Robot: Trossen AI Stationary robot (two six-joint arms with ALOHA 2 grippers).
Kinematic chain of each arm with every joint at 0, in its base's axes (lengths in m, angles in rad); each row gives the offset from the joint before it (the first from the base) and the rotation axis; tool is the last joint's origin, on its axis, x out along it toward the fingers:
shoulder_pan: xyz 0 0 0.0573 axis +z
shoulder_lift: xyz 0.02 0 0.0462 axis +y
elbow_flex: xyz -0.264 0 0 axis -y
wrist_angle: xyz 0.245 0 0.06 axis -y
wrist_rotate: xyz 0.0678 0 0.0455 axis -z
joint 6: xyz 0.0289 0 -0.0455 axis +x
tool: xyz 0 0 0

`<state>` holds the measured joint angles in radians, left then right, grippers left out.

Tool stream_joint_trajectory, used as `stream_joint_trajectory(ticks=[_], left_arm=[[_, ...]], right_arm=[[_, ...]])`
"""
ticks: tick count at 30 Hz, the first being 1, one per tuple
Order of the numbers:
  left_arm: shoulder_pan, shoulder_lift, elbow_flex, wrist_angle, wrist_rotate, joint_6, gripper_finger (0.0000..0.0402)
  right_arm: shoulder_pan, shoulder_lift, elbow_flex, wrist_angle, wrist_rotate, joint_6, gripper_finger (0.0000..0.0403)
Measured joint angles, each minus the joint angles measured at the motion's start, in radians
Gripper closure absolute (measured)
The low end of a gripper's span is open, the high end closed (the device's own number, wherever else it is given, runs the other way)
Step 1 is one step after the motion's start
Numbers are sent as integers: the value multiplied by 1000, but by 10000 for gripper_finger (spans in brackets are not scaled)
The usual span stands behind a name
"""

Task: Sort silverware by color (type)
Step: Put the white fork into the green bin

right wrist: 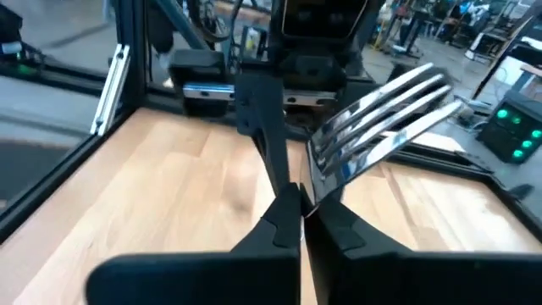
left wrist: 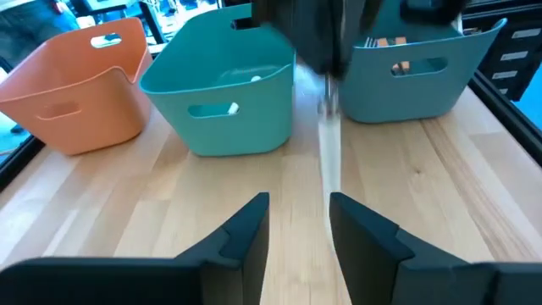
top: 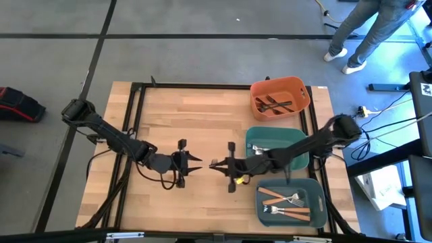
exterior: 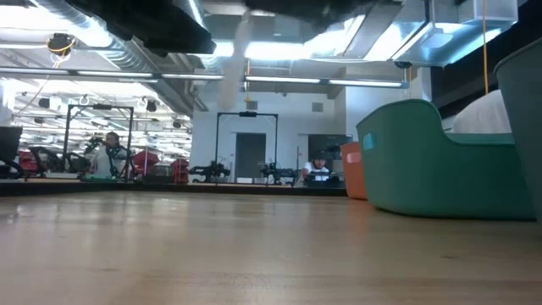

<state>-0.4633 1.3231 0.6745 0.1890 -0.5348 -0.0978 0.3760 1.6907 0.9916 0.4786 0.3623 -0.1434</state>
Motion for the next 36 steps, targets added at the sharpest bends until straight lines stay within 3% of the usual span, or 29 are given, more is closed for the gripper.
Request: stream_joint_trajectory(ticks=[6, 17, 27, 31, 36], left_arm=[[-2, 0, 0, -6, 2, -4, 280], [-2, 0, 0, -19, 4, -2, 281], [-2, 0, 0, -12, 0, 56, 282], [-2, 0, 0, 32, 0, 56, 282], [-2, 0, 0, 37, 96, 81, 282]], right_arm=[[52, -195, 1, -319, 145, 15, 401], [179, -501, 1, -944, 413, 217, 402], [180, -546, -37, -1486, 397, 734, 402], [180, -546, -95, -1552, 344, 829, 402], [163, -545, -179, -1529, 295, 848, 402]])
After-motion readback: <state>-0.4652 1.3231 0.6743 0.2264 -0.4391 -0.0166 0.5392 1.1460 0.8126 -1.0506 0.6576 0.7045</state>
